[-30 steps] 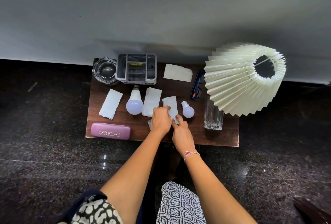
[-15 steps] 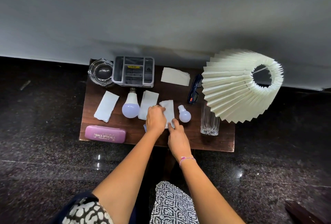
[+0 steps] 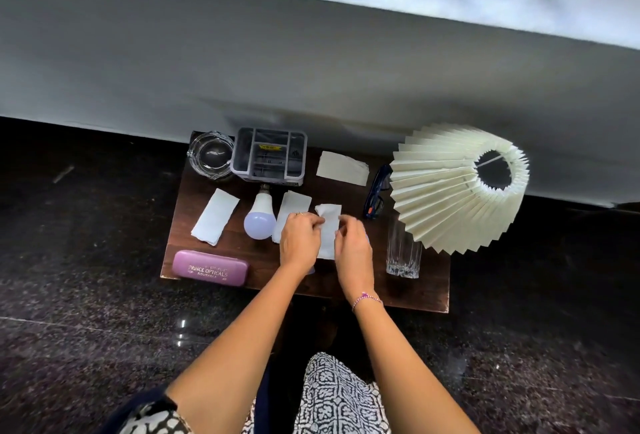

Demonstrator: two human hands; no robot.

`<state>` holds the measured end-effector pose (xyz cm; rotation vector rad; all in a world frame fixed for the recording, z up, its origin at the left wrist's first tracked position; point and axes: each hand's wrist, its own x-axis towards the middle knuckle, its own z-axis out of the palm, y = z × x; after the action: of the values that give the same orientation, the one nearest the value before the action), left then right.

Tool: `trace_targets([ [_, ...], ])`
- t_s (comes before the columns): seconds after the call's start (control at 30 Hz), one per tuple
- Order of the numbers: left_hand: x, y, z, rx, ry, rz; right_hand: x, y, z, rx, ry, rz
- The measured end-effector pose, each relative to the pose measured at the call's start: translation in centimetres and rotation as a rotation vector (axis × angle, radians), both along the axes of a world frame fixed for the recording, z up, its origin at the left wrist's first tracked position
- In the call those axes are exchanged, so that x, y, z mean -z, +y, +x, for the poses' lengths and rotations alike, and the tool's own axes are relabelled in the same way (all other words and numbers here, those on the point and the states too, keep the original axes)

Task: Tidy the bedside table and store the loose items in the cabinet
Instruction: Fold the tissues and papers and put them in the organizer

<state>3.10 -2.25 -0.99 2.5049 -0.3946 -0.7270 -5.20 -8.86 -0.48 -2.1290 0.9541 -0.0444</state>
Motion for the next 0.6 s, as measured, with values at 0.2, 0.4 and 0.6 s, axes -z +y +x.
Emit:
trace_targets([
  [0.2,-2.0,0.7,1.2,-0.078,-0.021,-0.093,-0.9,-0.9,2.3,0.143,-0.004,0.125],
  [0.4,-3.3,1.6,3.1,-0.081,-0.029,-0.169,-1.5,-0.9,4.0,0.139,-0.005,0.120],
  [0.6,-4.8,2.4,6.0,-0.151,-0.012,-0.284,-3.0,-1.1,7.3,0.149,-0.072,0.037],
])
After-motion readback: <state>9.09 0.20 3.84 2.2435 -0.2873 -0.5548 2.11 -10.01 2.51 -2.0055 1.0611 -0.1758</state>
